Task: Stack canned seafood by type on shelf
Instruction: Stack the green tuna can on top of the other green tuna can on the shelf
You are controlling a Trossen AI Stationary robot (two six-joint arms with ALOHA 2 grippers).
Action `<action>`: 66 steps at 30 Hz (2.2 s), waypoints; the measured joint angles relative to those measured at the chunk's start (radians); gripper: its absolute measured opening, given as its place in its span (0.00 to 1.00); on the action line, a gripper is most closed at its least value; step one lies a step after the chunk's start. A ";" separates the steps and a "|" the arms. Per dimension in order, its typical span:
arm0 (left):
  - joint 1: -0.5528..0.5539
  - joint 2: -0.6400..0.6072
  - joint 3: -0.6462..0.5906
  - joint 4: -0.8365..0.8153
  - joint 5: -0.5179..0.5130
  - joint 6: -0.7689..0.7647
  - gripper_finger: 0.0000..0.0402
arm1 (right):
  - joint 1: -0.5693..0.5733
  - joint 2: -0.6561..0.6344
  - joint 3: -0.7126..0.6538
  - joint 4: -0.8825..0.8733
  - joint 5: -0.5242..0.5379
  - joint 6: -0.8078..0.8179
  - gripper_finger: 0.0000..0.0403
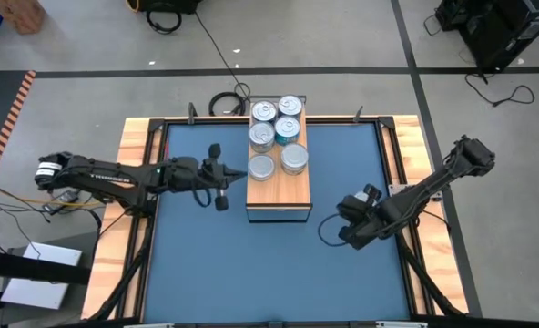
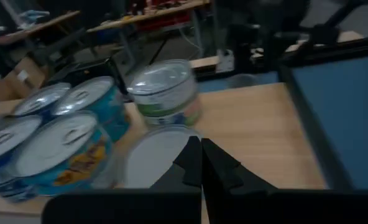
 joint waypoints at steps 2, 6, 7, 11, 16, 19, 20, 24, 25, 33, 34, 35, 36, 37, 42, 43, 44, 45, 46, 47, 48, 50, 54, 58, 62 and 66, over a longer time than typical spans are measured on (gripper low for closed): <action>-0.037 0.000 0.000 -0.001 -0.005 -0.002 0.00 | -0.001 0.031 0.000 -0.020 -0.041 0.043 0.04; -0.104 0.000 -0.038 0.100 -0.008 0.007 0.00 | -0.010 0.106 0.000 -0.053 -0.085 0.109 0.12; -0.116 0.000 -0.056 0.140 -0.007 0.013 0.00 | -0.016 0.128 0.000 -0.063 -0.097 0.112 0.15; -0.148 0.000 -0.126 0.288 -0.009 0.026 0.00 | -0.047 0.214 0.001 -0.117 -0.113 0.130 0.26; -0.168 0.000 -0.186 0.377 -0.012 0.027 0.00 | -0.088 0.297 0.001 -0.145 -0.130 0.137 0.34; -0.172 0.000 -0.193 0.376 -0.013 0.027 0.00 | -0.108 0.333 0.001 -0.139 -0.132 0.110 0.35; -0.172 0.000 -0.193 0.373 -0.013 0.027 0.00 | -0.116 0.344 0.001 -0.139 -0.133 0.105 0.35; -0.172 0.000 -0.193 0.375 -0.014 0.027 0.00 | -0.148 0.373 0.000 -0.137 -0.138 0.069 0.31; -0.172 0.000 -0.193 0.376 -0.014 0.027 0.00 | -0.157 0.378 -0.003 -0.130 -0.140 0.059 0.30; -0.172 0.000 -0.193 0.373 -0.014 0.027 0.00 | -0.220 0.373 -0.059 -0.090 -0.215 -0.049 0.14; -0.172 0.000 -0.193 0.373 -0.014 0.027 0.00 | -0.221 0.371 -0.053 -0.098 -0.221 -0.052 0.11; -0.172 0.000 -0.193 0.373 -0.014 0.027 0.00 | -0.221 0.367 -0.045 -0.114 -0.241 -0.059 0.09; -0.172 0.000 -0.193 0.372 -0.014 0.027 0.00 | -0.219 0.361 -0.037 -0.123 -0.258 -0.066 0.05; -0.172 0.000 -0.193 0.370 -0.014 0.027 0.00 | -0.216 0.353 -0.026 -0.122 -0.273 -0.071 0.03; -0.172 0.000 -0.193 0.370 -0.014 0.027 0.00 | -0.198 0.293 0.015 -0.069 -0.313 -0.104 0.02; -0.172 0.000 -0.193 0.370 -0.014 0.027 0.00 | -0.192 0.280 0.019 -0.049 -0.317 -0.104 0.01; -0.172 0.000 -0.193 0.370 -0.014 0.027 0.00 | -0.186 0.265 0.022 -0.019 -0.319 -0.104 0.01; -0.172 0.000 -0.193 0.371 -0.014 0.027 0.00 | -0.179 0.250 0.022 0.017 -0.324 -0.104 0.01; -0.172 0.000 -0.193 0.371 -0.014 0.027 0.00 | -0.171 0.236 0.023 0.051 -0.332 -0.103 0.01; -0.172 0.000 -0.193 0.370 -0.014 0.027 0.00 | -0.162 0.222 0.023 0.085 -0.338 -0.100 0.01; -0.172 0.000 -0.193 0.370 -0.014 0.027 0.00 | -0.152 0.207 0.023 0.124 -0.341 -0.097 0.01; -0.172 0.000 -0.193 0.371 -0.014 0.027 0.00 | -0.134 0.179 0.023 0.213 -0.344 -0.095 0.01; -0.172 0.000 -0.193 0.377 -0.014 0.013 0.00 | -0.103 0.142 0.024 0.378 -0.346 -0.072 0.00; -0.173 0.000 -0.193 0.376 -0.013 0.002 0.00 | -0.073 0.132 0.024 0.497 -0.345 -0.062 0.00; -0.176 0.000 -0.193 0.367 0.030 0.003 0.00 | -0.035 0.159 0.024 0.511 -0.320 -0.063 0.04; -0.212 0.000 -0.193 0.368 0.044 0.034 0.00 | -0.005 0.207 0.024 0.500 -0.317 -0.037 0.16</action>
